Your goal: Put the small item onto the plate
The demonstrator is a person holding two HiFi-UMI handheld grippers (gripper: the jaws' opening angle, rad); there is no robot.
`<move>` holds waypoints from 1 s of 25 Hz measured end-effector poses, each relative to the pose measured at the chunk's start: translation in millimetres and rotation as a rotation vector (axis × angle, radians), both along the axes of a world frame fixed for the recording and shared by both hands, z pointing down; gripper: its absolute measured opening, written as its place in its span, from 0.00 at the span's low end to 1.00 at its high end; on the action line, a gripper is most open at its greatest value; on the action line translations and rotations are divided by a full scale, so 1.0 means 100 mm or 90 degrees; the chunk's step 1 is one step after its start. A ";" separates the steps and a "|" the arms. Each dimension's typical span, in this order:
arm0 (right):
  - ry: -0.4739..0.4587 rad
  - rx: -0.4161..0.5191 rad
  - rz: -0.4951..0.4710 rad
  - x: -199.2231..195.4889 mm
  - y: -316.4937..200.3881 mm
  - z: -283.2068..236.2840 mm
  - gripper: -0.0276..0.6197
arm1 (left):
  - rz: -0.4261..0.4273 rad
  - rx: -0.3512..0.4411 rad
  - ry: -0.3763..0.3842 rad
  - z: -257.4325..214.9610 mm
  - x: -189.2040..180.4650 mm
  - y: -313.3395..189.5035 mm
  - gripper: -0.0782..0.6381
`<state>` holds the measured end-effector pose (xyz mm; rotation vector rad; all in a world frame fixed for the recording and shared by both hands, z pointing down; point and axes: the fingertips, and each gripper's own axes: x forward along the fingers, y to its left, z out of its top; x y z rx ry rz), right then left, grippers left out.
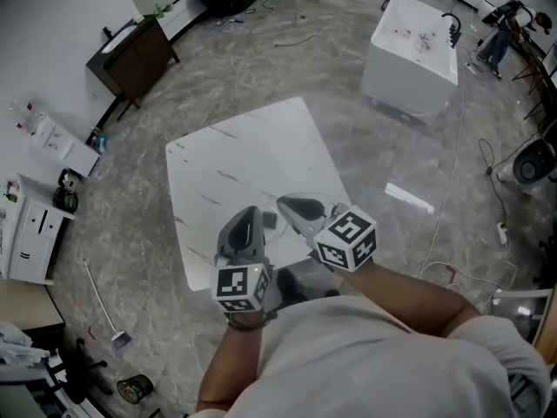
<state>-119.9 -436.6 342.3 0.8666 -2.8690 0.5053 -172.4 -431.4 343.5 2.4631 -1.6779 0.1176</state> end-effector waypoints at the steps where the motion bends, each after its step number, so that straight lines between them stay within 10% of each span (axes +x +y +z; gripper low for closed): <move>1: 0.010 0.038 -0.002 0.04 0.08 -0.11 0.05 | -0.008 0.011 -0.002 -0.09 0.04 0.08 0.12; 8: 0.021 0.172 -0.015 0.19 0.68 -0.58 0.05 | -0.046 0.074 0.004 -0.50 0.30 0.68 0.12; 25: 0.015 0.192 -0.010 0.49 1.04 -0.80 0.05 | -0.051 0.100 0.005 -0.74 0.53 0.97 0.12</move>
